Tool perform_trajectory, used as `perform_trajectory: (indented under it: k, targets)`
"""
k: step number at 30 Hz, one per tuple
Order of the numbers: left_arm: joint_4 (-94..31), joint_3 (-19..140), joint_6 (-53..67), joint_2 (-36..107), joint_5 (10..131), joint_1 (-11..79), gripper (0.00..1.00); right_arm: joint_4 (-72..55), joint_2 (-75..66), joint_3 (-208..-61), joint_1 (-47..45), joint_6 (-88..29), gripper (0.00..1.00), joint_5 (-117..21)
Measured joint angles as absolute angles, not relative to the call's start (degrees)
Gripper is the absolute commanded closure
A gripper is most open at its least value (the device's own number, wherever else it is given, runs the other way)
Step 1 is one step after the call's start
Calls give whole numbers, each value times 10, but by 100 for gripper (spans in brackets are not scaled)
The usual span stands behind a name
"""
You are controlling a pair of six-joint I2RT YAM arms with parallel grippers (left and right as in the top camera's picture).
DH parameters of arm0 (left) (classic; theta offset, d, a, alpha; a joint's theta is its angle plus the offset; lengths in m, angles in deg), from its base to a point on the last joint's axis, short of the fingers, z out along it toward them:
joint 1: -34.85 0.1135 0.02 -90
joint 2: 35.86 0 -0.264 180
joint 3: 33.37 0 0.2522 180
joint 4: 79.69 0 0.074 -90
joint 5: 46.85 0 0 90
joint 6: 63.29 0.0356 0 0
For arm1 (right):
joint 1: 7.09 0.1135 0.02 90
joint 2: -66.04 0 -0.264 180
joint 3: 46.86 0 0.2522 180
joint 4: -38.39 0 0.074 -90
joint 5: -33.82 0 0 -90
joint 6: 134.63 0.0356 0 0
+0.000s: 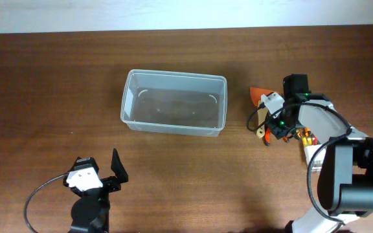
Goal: Pack container
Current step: 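Lower the right gripper and grasp the red-handled pliers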
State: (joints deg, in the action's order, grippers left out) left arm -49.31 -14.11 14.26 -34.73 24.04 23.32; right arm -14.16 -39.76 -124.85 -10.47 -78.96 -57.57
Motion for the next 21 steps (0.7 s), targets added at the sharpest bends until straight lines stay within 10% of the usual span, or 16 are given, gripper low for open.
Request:
perform_trajectory:
  k: [7, 21]
  targets:
    - [-493, -141, 143, -347, 240, 233, 1, -135, -413, -1251, -113, -790, 57, -571]
    - [-493, -141, 143, -347, 240, 233, 1, -133, -416, -1253, -120, -787, 96, -566]
